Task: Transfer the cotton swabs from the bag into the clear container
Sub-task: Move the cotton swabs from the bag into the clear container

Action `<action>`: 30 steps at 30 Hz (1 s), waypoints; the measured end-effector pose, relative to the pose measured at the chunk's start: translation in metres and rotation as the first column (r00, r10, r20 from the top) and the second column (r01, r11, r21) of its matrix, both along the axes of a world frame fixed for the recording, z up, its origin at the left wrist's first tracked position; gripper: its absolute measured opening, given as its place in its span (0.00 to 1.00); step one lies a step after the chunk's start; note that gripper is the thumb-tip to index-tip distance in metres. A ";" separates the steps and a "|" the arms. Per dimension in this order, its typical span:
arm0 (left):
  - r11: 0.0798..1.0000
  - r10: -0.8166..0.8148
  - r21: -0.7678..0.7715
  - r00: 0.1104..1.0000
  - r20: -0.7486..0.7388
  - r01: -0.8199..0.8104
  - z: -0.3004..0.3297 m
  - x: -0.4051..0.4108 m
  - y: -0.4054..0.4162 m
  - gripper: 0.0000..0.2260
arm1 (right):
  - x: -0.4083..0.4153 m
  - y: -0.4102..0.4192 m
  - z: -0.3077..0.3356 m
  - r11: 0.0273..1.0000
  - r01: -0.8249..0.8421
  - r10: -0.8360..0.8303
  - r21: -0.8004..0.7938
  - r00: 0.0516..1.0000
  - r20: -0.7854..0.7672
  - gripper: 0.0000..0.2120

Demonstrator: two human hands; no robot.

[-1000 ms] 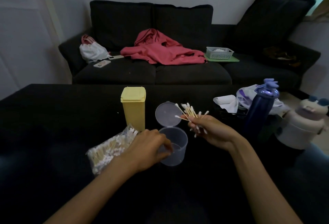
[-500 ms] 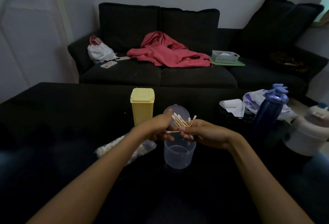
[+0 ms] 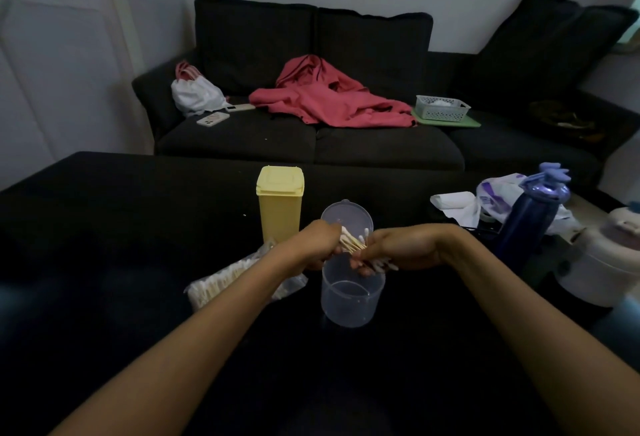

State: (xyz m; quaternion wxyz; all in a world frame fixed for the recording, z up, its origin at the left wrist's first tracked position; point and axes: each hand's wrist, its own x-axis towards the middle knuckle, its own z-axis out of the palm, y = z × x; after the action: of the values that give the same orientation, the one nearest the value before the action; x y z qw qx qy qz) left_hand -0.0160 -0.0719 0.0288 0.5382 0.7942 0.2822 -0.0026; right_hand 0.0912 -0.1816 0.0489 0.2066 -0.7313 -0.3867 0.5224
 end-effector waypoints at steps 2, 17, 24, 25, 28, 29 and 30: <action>1.000 0.020 -0.011 0.999 0.036 -0.019 -0.001 0.000 0.002 0.18 | -0.001 0.002 0.003 1.000 0.029 -0.028 -0.012 0.998 0.052 0.11; 0.987 -0.159 0.039 0.978 0.138 0.155 0.012 -0.017 0.012 0.26 | -0.009 0.000 0.020 0.999 -0.035 0.034 -0.013 0.995 -0.092 0.11; 0.972 -0.234 0.059 0.950 0.207 0.227 0.003 -0.019 0.012 0.12 | -0.009 -0.002 0.021 0.997 -0.057 0.056 -0.061 0.998 -0.021 0.08; 0.969 -0.248 0.074 0.942 0.228 0.237 0.002 -0.018 0.012 0.11 | -0.007 -0.003 0.021 0.997 -0.052 0.051 -0.062 0.999 -0.018 0.08; 0.965 -0.261 0.100 0.916 0.306 0.242 0.001 -0.019 0.011 0.09 | -0.005 -0.006 0.021 0.998 -0.053 0.051 -0.039 0.998 -0.037 0.10; 0.968 -0.251 0.092 0.910 0.331 0.234 0.001 -0.020 0.012 0.08 | -0.003 -0.007 0.021 0.999 -0.044 0.043 -0.023 0.998 -0.035 0.11; 0.970 -0.243 0.083 0.904 0.352 0.228 0.001 -0.020 0.012 0.08 | -0.002 -0.008 0.020 0.999 -0.032 0.031 -0.004 0.999 -0.027 0.12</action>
State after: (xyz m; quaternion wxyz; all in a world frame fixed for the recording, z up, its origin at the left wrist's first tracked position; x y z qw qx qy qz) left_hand -0.0360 -0.0603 0.0295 0.5606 0.8199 0.0812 0.0831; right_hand 0.0896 -0.1895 0.0684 0.2019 -0.7186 -0.3943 0.5361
